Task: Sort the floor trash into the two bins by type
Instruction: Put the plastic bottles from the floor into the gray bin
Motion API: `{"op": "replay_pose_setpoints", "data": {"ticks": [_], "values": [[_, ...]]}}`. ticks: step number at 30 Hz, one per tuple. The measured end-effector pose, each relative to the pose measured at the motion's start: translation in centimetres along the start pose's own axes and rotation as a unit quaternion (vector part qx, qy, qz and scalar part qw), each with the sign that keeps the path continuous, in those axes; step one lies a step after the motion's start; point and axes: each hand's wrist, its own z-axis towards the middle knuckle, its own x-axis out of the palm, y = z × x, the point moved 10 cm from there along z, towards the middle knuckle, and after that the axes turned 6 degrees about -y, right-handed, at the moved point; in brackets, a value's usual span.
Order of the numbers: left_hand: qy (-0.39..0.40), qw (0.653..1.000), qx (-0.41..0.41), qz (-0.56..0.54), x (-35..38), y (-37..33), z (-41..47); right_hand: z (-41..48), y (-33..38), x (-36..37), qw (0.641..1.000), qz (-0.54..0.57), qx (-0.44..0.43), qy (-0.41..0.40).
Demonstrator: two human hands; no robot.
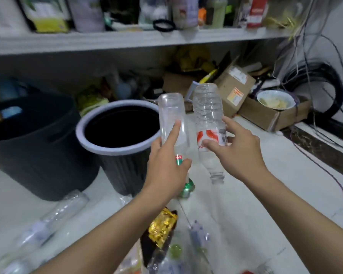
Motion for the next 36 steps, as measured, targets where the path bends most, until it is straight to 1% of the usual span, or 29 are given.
{"op": "replay_pose_setpoints", "data": {"ticks": [4, 8, 16, 20, 24, 27, 36], "values": [[-0.042, 0.999, 0.034, 0.001, -6.7, -0.5, 0.9, 0.5, 6.3, 3.1, 0.998, 0.024, -0.049, 0.016], [-0.087, 0.995, 0.042, 0.016, -13.2, 0.4, 1.6, 0.3, 11.7, 6.6, 0.995, 0.045, -0.084, 0.032], [-0.151, 0.987, -0.004, 0.056, -23.8, 5.8, 1.6, -1.7, 19.8, 15.2, 0.988, 0.06, -0.118, 0.074], [-0.183, 0.977, -0.034, 0.101, -28.5, 8.9, 2.1, -2.6, 22.3, 18.8, 0.984, 0.094, -0.101, 0.108], [-0.191, 0.974, -0.053, 0.109, -31.7, 11.0, 3.5, -3.0, 24.4, 21.8, 0.98, 0.119, -0.095, 0.132], [-0.201, 0.97, -0.059, 0.121, -33.6, 12.3, 5.0, -2.9, 25.4, 23.5, 0.979, 0.126, -0.085, 0.135], [-0.195, 0.969, -0.093, 0.123, -35.3, 16.2, 8.3, -2.0, 26.2, 26.9, 0.98, 0.126, -0.069, 0.141]]}}
